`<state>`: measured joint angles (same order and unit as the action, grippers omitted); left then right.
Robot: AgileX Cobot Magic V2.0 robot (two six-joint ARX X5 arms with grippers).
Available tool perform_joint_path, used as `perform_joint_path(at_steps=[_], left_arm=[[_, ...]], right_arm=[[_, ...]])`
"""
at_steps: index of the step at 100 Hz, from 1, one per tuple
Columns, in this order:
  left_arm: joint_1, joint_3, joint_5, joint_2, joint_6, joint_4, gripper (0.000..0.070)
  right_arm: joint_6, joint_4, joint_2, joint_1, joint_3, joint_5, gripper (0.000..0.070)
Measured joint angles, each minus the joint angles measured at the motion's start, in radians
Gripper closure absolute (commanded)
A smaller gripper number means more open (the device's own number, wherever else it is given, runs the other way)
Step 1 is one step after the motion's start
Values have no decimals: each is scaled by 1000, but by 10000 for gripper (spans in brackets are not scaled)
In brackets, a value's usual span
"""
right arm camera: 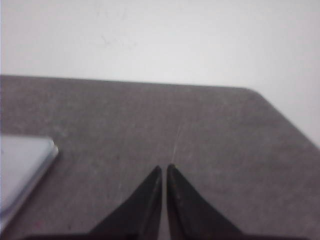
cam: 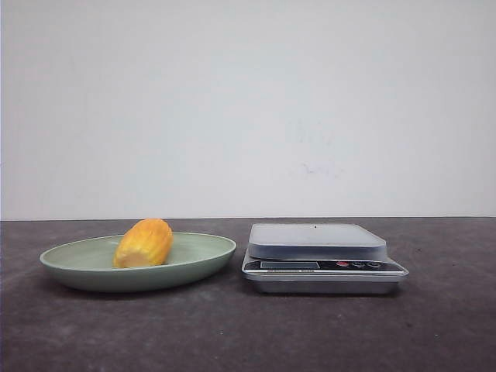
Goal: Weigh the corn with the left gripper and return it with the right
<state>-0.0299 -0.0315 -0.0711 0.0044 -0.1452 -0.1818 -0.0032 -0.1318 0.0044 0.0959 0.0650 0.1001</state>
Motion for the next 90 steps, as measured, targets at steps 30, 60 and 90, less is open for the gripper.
perform_joint_path(at_steps=[30,60,90], left_arm=[[0,0,0,0,0,0,674],[0,0,0,0,0,0,674],[0,0,0,0,0,0,673]], right_arm=[[12,-32,2,0,-50,-10,688],[12,-30,2,0,-50,-14,688],[12,-30,2,0,-50,-14,688]])
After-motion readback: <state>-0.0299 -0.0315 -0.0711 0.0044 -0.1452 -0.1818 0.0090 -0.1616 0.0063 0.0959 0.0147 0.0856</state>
